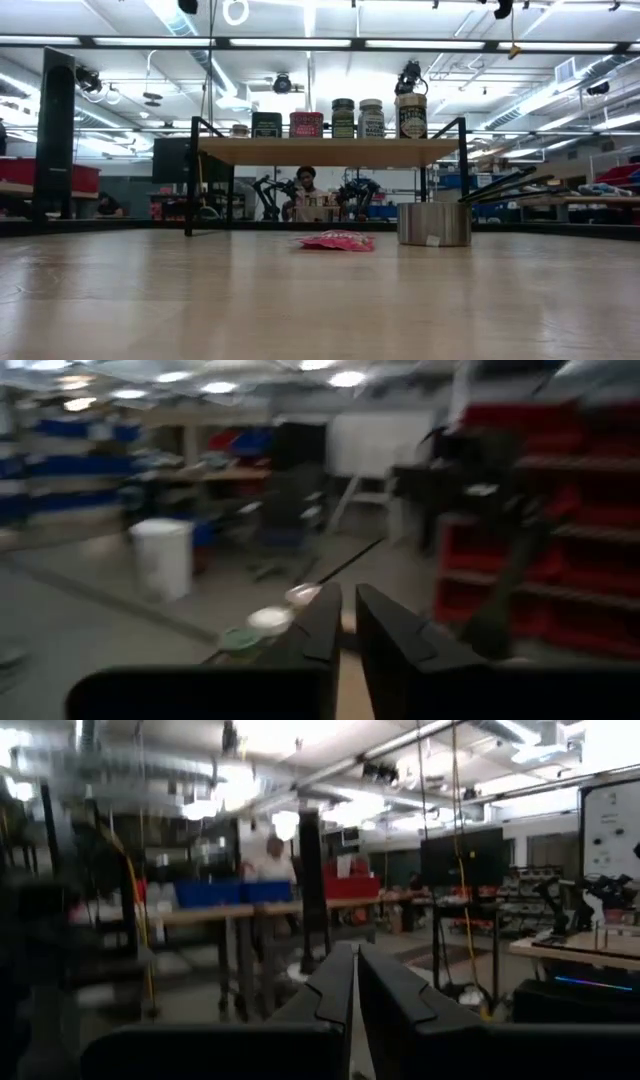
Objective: Shelf spices
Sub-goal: Remove the gold seasoning bottle from the shelf
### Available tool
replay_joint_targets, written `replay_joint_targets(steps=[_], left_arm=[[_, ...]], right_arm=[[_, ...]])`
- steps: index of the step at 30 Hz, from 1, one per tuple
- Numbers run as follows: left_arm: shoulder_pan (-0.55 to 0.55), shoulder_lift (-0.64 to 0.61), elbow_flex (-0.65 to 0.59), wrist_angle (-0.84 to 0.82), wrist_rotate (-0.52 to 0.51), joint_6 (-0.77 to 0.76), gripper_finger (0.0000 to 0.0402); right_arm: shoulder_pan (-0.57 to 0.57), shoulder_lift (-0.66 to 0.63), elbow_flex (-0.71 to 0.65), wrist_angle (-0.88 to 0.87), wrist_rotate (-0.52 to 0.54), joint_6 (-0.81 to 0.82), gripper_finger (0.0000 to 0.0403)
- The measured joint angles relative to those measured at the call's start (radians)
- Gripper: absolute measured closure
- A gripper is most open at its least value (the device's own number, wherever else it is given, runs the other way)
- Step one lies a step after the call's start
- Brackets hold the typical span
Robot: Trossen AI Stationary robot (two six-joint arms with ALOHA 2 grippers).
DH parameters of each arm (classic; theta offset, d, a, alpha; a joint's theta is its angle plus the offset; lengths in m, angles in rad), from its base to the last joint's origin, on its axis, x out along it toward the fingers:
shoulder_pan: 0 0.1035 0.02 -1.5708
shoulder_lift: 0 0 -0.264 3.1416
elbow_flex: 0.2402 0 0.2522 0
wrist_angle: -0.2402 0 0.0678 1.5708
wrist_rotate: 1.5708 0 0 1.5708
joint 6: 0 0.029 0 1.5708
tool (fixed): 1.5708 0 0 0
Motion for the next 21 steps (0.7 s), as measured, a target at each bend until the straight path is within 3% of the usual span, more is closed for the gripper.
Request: replay_joint_targets(steps=[6,11,21], left_arm=[[0.028,0.048,0.118,-0.201,-0.070,0.019,0.0293],[0.071,0.083,0.160,-0.248,-0.070,0.021,0.0251],[0.104,0.086,0.165,-0.265,-0.070,0.027,0.0243]], right_arm=[[-0.050,0.081,0.133,-0.246,-0.090,-0.032,0.0380],[-0.086,0.173,0.256,-0.416,-0.177,-0.078,0.0380],[-0.134,0.334,0.502,-0.696,-0.210,-0.294,0.0331]])
